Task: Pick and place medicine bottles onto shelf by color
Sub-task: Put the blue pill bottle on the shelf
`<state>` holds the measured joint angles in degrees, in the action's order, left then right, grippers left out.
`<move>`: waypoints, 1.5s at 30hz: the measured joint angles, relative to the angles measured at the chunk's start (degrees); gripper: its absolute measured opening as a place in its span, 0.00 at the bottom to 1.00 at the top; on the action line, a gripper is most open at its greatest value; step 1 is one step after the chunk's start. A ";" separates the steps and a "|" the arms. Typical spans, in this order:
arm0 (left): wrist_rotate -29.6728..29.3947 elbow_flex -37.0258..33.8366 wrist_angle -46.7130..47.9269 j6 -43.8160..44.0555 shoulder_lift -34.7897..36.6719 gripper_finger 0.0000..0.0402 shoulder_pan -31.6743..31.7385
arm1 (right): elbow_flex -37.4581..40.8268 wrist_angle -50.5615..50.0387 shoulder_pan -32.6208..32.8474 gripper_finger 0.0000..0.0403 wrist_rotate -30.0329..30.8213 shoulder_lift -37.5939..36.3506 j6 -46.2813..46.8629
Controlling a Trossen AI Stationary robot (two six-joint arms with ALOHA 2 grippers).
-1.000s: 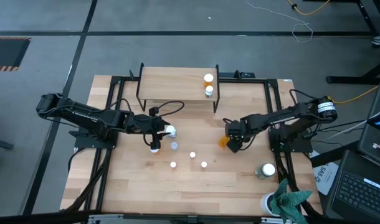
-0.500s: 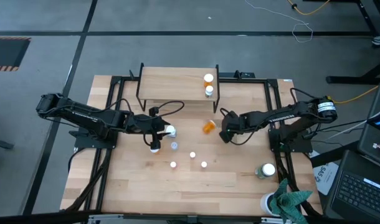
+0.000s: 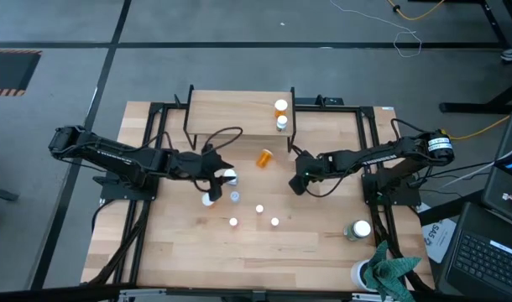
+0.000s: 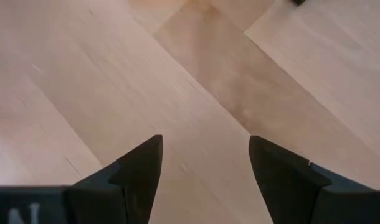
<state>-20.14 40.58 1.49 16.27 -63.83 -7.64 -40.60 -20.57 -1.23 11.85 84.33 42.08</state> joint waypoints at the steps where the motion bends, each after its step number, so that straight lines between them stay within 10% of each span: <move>1: 0.00 0.00 -0.83 1.46 -0.01 0.45 0.00 | 0.00 -0.25 0.09 0.60 -0.03 0.00 -0.50; 19: -14.68 3.10 -2.64 15.72 -6.19 0.45 -0.04 | 0.00 -0.04 0.35 0.60 0.03 0.00 -9.57; 27: -25.62 18.41 32.81 35.84 -16.99 0.45 0.02 | 0.00 -0.01 0.35 0.60 0.03 0.00 -9.55; 34: -18.13 21.71 44.08 49.17 -21.48 0.45 1.47 | 0.00 0.04 0.35 0.60 0.05 0.00 -9.57; 45: -11.56 22.27 38.78 37.96 -22.83 0.45 0.31 | 0.00 0.19 0.33 0.60 0.07 0.00 -9.66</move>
<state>-31.71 62.84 40.27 54.23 -86.65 -7.33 -40.60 -20.38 -0.91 11.92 84.33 32.42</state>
